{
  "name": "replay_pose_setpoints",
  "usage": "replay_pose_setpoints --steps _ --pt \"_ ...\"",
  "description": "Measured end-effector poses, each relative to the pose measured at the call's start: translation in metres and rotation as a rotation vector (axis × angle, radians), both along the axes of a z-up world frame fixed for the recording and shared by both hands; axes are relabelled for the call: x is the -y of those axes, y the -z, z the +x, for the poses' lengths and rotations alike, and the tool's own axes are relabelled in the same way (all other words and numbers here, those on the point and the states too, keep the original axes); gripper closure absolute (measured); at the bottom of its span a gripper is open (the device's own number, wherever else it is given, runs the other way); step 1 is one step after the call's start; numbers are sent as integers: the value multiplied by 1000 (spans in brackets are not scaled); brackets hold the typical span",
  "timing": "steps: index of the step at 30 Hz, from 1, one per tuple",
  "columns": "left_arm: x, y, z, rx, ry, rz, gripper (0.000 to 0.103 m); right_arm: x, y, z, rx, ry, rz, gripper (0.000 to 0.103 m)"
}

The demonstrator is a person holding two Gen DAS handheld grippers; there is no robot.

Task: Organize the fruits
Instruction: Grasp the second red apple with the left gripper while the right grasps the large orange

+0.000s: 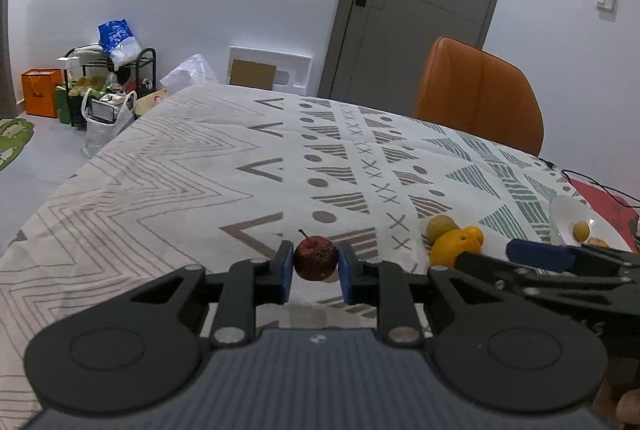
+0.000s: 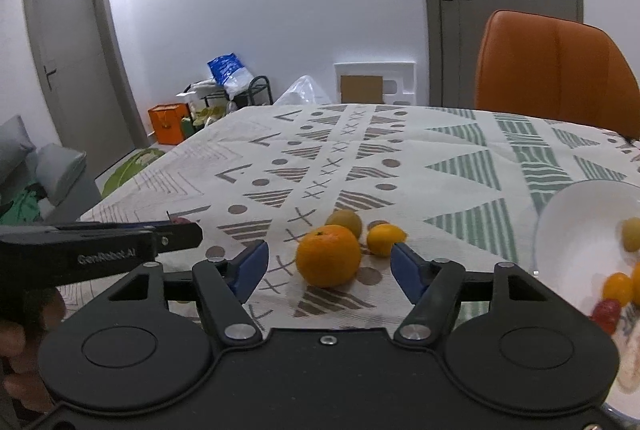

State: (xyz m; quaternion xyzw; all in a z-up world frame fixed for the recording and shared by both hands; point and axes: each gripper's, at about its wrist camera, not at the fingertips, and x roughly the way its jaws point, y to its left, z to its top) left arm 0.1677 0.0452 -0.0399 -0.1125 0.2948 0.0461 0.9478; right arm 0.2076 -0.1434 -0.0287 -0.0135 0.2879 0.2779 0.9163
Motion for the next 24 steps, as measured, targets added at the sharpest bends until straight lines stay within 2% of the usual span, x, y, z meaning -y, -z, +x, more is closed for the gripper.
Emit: replay_pose_setpoints --steps 8,9,11,24 --pt "-7 -4 -4 10 -14 4 81 -13 5 7 -3 -7 -32 38" --pt "-7 -4 -4 10 -15 3 81 -14 7 9 -10 -9 -37 50" --pt "-8 -5 -5 13 -16 1 81 -14 10 12 -30 -7 -47 64" --pt "12 -9 -2 22 28 11 81 21 -11 -3 10 58 20 64"
